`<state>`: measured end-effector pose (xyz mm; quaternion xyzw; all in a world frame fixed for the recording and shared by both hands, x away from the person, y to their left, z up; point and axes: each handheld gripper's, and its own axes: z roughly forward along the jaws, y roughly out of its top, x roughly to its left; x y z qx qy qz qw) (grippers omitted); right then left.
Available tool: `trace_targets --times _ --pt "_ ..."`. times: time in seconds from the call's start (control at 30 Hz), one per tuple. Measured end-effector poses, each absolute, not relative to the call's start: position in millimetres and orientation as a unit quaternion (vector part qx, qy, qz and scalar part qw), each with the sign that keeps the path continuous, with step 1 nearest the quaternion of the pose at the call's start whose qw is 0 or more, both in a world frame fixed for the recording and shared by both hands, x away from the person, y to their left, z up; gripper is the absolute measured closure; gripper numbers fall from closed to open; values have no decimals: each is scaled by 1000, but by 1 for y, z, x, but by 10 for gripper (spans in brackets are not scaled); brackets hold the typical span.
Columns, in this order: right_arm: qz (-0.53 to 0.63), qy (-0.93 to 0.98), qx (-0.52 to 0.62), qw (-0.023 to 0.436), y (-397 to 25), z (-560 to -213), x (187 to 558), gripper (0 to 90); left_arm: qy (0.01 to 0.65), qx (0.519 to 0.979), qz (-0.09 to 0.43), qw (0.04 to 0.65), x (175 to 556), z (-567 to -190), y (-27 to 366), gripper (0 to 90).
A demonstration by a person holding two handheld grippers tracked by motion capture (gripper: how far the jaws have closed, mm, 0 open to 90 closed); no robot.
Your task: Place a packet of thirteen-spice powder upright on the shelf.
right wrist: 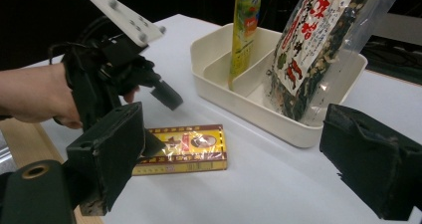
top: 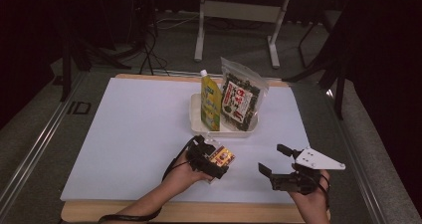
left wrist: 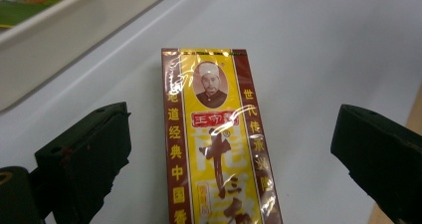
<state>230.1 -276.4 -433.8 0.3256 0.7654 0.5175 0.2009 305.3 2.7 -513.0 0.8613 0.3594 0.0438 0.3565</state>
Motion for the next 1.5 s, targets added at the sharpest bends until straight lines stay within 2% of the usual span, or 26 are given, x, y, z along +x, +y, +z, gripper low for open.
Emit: trace_targets --times 0.33,0.47,0.63,0.77,1.17,1.5 --pt "517 764 330 200 -280 -434 231 105 355 884 60 296 311 -529 -19 65" --pt "518 763 334 196 -281 -435 231 105 359 887 61 285 313 -533 -21 145" --pt "516 765 333 194 -281 -435 232 106 357 889 69 276 314 -536 -24 193" --pt "514 766 335 194 -279 -436 232 106 360 888 72 276 317 -535 -24 280" --pt "512 765 340 192 -280 -436 233 106 348 894 71 272 315 -533 -24 315" --pt "513 763 339 201 -281 -434 232 106 326 889 55 317 301 -523 -10 320"
